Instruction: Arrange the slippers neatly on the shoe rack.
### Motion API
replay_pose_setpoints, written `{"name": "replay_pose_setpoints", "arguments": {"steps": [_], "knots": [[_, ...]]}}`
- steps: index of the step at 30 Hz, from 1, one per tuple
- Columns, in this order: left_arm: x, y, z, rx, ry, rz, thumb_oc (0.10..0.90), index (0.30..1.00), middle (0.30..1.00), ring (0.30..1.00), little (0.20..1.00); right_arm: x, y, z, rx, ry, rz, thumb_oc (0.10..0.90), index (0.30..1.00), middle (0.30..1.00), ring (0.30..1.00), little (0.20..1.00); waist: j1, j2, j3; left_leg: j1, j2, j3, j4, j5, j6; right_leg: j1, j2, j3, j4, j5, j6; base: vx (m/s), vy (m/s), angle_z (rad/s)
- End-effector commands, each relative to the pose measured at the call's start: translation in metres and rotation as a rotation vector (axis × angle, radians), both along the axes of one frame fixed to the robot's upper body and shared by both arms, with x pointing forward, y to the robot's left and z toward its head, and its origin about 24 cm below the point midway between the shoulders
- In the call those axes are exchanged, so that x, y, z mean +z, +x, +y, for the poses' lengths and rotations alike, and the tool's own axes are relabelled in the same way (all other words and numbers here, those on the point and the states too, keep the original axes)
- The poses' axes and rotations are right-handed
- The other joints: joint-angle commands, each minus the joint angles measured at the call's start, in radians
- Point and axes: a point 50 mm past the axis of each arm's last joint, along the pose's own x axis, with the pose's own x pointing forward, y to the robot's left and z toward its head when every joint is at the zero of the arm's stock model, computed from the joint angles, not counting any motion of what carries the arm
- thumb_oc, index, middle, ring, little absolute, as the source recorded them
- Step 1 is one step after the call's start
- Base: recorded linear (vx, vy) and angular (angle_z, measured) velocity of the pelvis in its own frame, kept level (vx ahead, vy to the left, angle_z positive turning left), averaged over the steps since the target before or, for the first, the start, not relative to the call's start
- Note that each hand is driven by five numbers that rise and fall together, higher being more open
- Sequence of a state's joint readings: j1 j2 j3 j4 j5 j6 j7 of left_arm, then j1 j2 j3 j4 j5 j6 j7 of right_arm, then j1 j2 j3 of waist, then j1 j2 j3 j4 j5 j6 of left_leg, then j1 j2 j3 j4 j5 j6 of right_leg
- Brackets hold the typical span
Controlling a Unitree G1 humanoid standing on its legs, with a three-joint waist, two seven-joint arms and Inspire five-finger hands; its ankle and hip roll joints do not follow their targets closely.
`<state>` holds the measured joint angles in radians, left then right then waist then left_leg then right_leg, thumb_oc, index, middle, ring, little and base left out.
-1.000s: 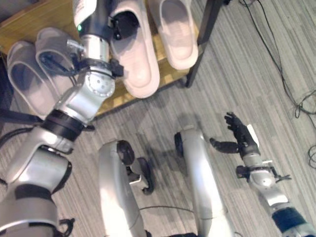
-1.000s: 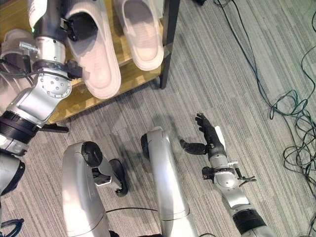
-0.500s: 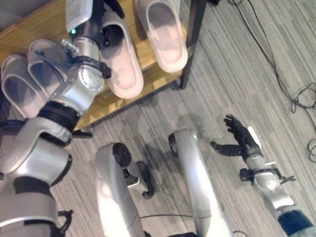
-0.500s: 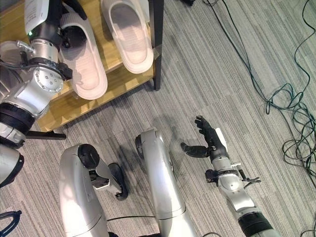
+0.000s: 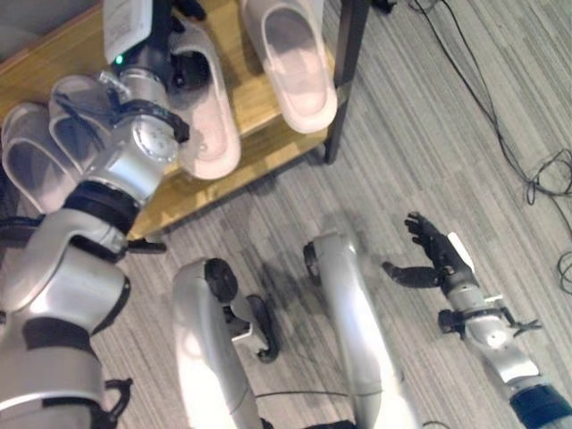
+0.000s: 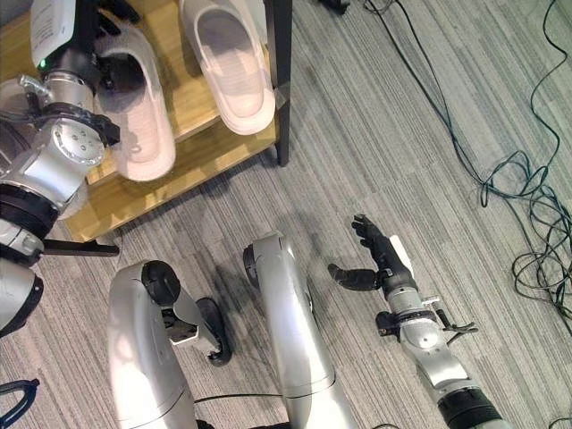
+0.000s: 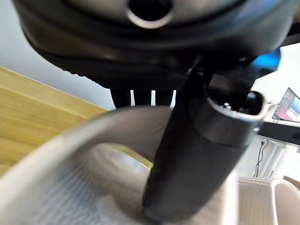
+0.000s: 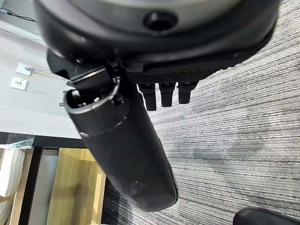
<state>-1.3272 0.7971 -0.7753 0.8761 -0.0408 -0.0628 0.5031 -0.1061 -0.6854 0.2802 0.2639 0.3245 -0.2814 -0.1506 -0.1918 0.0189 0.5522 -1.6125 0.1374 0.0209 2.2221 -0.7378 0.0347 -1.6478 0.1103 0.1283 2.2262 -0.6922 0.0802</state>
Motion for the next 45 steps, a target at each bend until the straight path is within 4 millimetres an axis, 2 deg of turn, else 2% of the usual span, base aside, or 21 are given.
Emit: {"name": "replay_pose_setpoints", "arguments": {"steps": [1,6,9,17,25,31,37,38,39,41,45], "knots": [[0.094,-0.024,-0.010,-0.048,-0.115,-0.293,0.800,0.900,0.900,0.900,0.900,0.050,0.001,0.010,0.079,0.025,-0.247,0.800,0.900,0.900,0.900,0.900,0.003,-0.026,-0.032,0.043,-0.133,-0.075,0.044,-0.067,0.032,0.078,-0.087,0.042,0.013,-0.015,-0.061,0.00,0.000,0.00],[0.094,-0.026,-0.014,-0.098,-0.154,-0.315,0.800,0.900,0.900,0.900,0.900,0.050,0.001,0.011,0.081,0.020,-0.243,0.800,0.900,0.900,0.900,0.900,0.009,-0.028,-0.032,0.043,-0.137,-0.072,0.060,-0.072,0.028,0.078,-0.087,0.047,0.034,-0.021,-0.061,0.00,0.000,0.00],[0.085,-0.024,-0.017,-0.125,-0.173,-0.291,0.800,0.900,0.900,0.900,0.900,0.049,0.001,0.014,0.089,0.020,-0.240,0.800,0.900,0.900,0.900,0.900,0.013,-0.031,-0.032,0.043,-0.142,-0.068,0.070,-0.075,0.026,0.078,-0.089,0.050,0.044,-0.027,-0.063,0.00,0.000,0.00],[0.080,-0.026,-0.028,-0.192,-0.169,-0.303,0.800,0.900,0.900,0.900,0.900,0.047,-0.001,0.013,0.087,0.013,-0.231,0.800,0.900,0.900,0.900,0.900,0.017,-0.048,-0.032,0.043,-0.145,-0.051,0.074,-0.078,0.023,0.078,-0.096,0.066,0.065,-0.034,-0.067,0.00,0.001,0.02],[0.074,-0.026,-0.032,-0.244,-0.219,-0.307,0.800,0.900,0.900,0.900,0.900,0.045,-0.003,0.011,0.078,0.011,-0.223,0.800,0.900,0.900,0.900,0.900,0.019,-0.054,-0.032,0.043,-0.150,-0.041,0.080,-0.078,0.022,0.078,-0.099,0.073,0.078,-0.037,-0.071,-0.01,0.003,0.03],[0.077,-0.024,-0.042,-0.275,-0.241,-0.301,0.800,0.900,0.900,0.900,0.900,0.045,-0.002,0.010,0.075,0.014,-0.216,0.800,0.900,0.900,0.900,0.900,0.014,-0.063,-0.032,0.043,-0.147,-0.031,0.084,-0.075,0.018,0.078,-0.102,0.087,0.086,-0.035,-0.073,-0.02,0.000,0.05],[0.076,-0.023,-0.045,-0.281,-0.236,-0.282,0.800,0.900,0.900,0.900,0.900,0.045,-0.001,0.008,0.072,0.000,-0.209,0.800,0.900,0.900,0.900,0.900,0.013,-0.060,-0.032,0.043,-0.149,-0.027,0.090,-0.071,0.017,0.078,-0.107,0.084,0.095,-0.038,-0.071,0.00,0.002,0.02],[0.071,-0.021,-0.043,-0.275,-0.233,-0.268,0.800,0.900,0.900,0.900,0.900,0.044,-0.002,0.007,0.071,-0.002,-0.205,0.800,0.900,0.900,0.900,0.900,0.014,-0.058,-0.032,0.043,-0.150,-0.026,0.093,-0.070,0.016,0.078,-0.106,0.084,0.097,-0.040,-0.071,0.00,0.000,0.00],[0.067,-0.018,-0.049,-0.285,-0.237,-0.251,0.800,0.900,0.900,0.900,0.900,0.039,0.010,0.009,0.041,-0.057,-0.190,0.800,0.900,0.900,0.900,0.900,0.029,-0.043,-0.032,0.043,-0.154,-0.027,0.090,-0.072,0.016,0.078,-0.107,0.081,0.094,-0.045,-0.072,0.00,0.000,0.00],[0.065,-0.018,-0.048,-0.276,-0.237,-0.247,0.800,0.900,0.900,0.900,0.900,0.032,0.008,0.010,0.041,-0.062,-0.166,0.800,0.900,0.900,0.900,0.900,0.028,-0.044,-0.032,0.043,-0.154,-0.028,0.089,-0.069,0.014,0.078,-0.110,0.077,0.095,-0.047,-0.073,0.00,0.000,0.00],[0.057,-0.019,-0.053,-0.294,-0.236,-0.252,0.800,0.900,0.900,0.900,0.900,0.029,0.007,0.013,0.036,-0.073,-0.166,0.800,0.900,0.900,0.900,0.900,0.032,-0.037,-0.032,0.043,-0.161,-0.026,0.087,-0.067,0.013,0.078,-0.111,0.071,0.103,-0.053,-0.076,0.00,0.001,0.02]]}}
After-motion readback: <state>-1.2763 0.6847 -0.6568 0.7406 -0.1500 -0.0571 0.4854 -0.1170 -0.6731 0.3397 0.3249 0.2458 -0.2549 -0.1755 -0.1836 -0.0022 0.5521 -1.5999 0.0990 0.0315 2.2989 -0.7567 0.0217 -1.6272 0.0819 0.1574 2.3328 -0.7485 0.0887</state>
